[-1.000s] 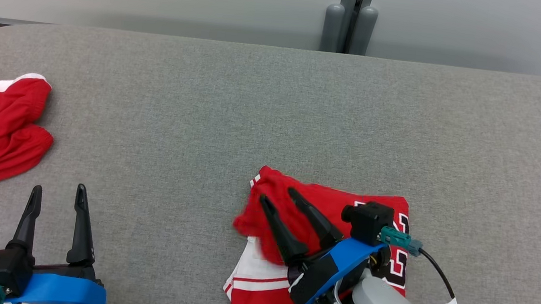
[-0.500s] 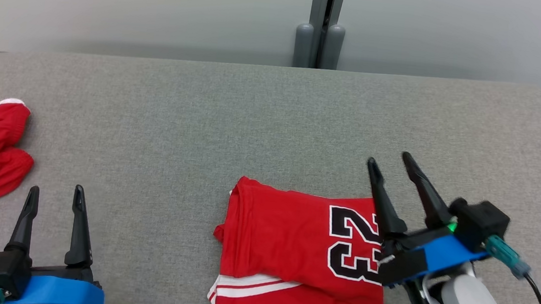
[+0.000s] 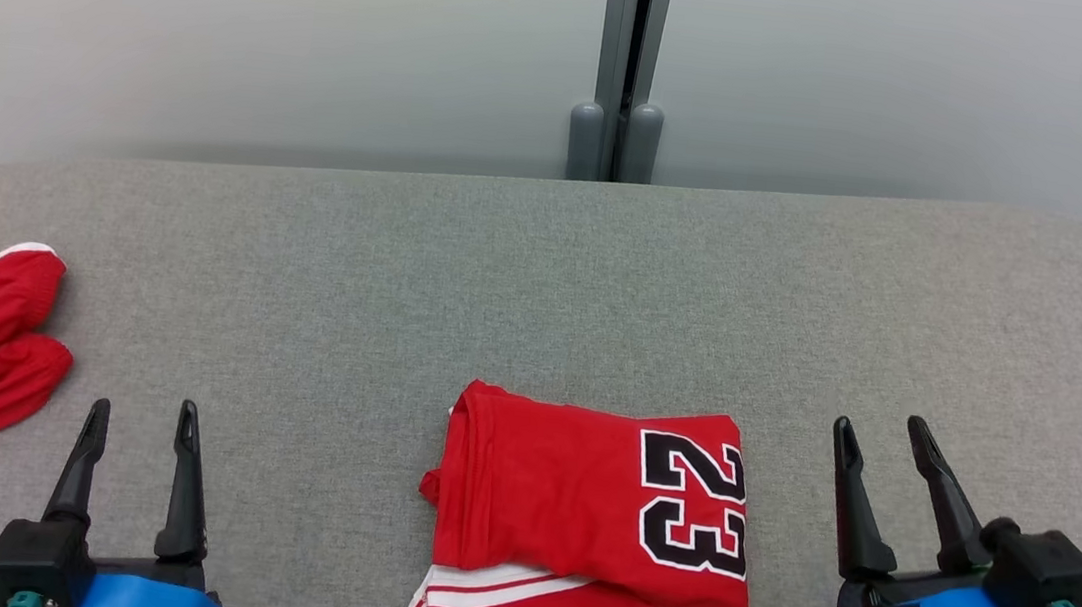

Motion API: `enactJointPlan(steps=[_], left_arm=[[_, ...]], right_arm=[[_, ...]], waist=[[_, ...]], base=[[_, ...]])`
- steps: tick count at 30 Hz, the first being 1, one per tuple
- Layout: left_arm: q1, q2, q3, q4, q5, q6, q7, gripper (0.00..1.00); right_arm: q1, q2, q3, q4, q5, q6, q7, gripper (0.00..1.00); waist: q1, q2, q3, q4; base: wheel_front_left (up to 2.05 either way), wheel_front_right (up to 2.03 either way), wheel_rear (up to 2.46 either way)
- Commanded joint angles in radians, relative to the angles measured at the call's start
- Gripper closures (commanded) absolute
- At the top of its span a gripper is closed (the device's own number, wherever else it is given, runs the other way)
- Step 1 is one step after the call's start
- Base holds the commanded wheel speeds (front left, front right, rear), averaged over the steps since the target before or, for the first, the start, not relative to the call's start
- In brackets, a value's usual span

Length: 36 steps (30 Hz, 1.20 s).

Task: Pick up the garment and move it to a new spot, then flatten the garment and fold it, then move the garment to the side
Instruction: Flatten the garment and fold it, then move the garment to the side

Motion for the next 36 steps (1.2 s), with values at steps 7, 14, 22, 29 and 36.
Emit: enactJointPlan(steps=[7, 14, 22, 29, 36], left_arm=[[0.059, 0.020, -0.013, 0.015, 0.016, -0.007, -0.004, 0.00], [0.079, 0.024, -0.011, 0.018, 0.013, -0.007, -0.004, 0.00], [0.089, 0.022, -0.017, 0.026, 0.017, 0.002, -0.004, 0.00], [0.085, 0.024, -0.015, 0.031, 0.016, 0.005, -0.004, 0.00], [0.077, 0.026, -0.014, 0.035, 0.013, 0.005, -0.004, 0.00]], right_arm=[[0.097, 0.024, -0.044, -0.014, -0.055, 0.000, -0.003, 0.00], [0.129, 0.032, -0.060, -0.003, -0.076, 0.000, -0.003, 0.00], [0.132, 0.035, -0.062, 0.034, -0.083, 0.000, -0.003, 0.00], [0.128, 0.036, -0.059, 0.048, -0.086, 0.000, -0.003, 0.00], [0.112, 0.036, -0.050, 0.058, -0.084, 0.000, -0.003, 0.00]], waist=[[0.0001, 0.0001, -0.053, 0.012], [0.0001, 0.0001, -0.070, 0.026], [0.0001, 0.0001, -0.080, 0.031], [0.0001, 0.0001, -0.081, 0.029], [0.0001, 0.0001, -0.078, 0.029]], base=[[0.00, 0.00, 0.00], [0.00, 0.00, 0.00], [0.00, 0.00, 0.00], [0.00, 0.00, 0.00], [0.00, 0.00, 0.00]])
